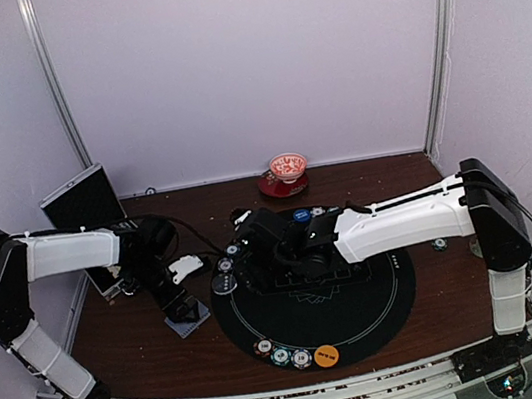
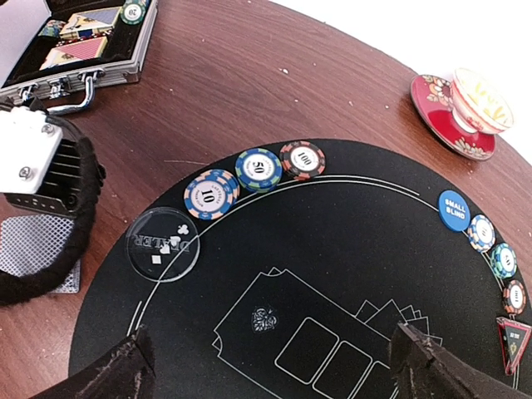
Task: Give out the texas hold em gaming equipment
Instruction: Move the poker card to the center of the board.
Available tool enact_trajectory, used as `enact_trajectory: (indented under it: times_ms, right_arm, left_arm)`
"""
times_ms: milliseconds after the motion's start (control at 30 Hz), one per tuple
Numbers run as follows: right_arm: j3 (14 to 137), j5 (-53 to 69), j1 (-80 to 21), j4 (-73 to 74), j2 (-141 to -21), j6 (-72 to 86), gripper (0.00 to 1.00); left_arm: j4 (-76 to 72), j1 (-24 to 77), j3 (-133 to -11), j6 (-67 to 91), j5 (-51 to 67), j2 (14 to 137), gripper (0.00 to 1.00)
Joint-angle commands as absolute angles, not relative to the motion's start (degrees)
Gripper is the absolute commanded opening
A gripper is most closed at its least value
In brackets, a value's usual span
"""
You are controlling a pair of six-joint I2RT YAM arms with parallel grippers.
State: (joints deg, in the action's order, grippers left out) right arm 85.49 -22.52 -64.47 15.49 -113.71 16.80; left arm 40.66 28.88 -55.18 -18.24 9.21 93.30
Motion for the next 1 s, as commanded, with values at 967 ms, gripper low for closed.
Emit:
enact_trajectory:
  times_ms: [967]
  right_arm:
    - [100.6,-31.6,-80.2,9.3,-133.6,-17.3,1.00]
  left_arm:
    - [32.7,5.5,-54.1,-21.2,11.9,75.2,0.98]
